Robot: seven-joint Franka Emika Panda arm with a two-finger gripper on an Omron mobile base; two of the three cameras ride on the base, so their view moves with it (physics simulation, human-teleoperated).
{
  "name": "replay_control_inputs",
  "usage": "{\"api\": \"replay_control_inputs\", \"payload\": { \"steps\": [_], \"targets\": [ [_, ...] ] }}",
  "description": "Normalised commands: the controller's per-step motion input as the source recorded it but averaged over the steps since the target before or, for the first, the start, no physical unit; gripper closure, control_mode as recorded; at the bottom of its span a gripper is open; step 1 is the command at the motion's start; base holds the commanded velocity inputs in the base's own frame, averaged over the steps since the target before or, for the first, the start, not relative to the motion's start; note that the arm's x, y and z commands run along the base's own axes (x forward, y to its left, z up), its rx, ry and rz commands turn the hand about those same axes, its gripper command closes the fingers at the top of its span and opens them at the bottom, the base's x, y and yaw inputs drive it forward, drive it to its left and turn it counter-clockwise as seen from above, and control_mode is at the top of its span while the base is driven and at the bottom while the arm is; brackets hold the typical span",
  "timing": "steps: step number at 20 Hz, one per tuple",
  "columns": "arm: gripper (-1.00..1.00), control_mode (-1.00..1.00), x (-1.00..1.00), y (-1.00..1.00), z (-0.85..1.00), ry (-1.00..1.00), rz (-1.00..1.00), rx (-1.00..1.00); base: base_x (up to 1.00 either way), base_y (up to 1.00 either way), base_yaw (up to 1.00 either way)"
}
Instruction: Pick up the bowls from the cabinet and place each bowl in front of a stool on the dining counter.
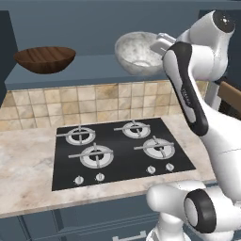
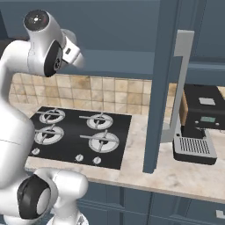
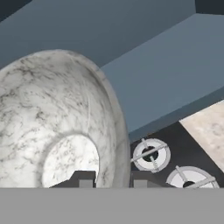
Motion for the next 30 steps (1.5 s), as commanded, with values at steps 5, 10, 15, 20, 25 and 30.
{"api": "replay_control_inputs", "payload": {
  "steps": [5,10,15,20,25,30],
  "targets": [
    [1.00,-1.00,-1.00,-0.68,0.00,0.00,-0.02,0.02,0.00,0.00,0.00],
    [1.00,-1.00,-1.00,-0.42,0.00,0.00,0.00,0.01,0.00,0.00,0.00],
    [1.00,1.00,-0.55,-0.09,-0.01,0.00,0.00,0.00,-0.31,0.00,0.00],
    [1.00,1.00,0.00,0.00,0.00,0.00,0.00,0.00,-0.72,0.00,0.00],
    [1.00,1.00,0.00,0.00,0.00,0.00,0.00,0.00,-0.75,0.00,0.03],
    [1.00,1.00,0.00,0.00,0.00,0.00,0.00,0.00,-0.37,0.00,0.34]
  ]
}}
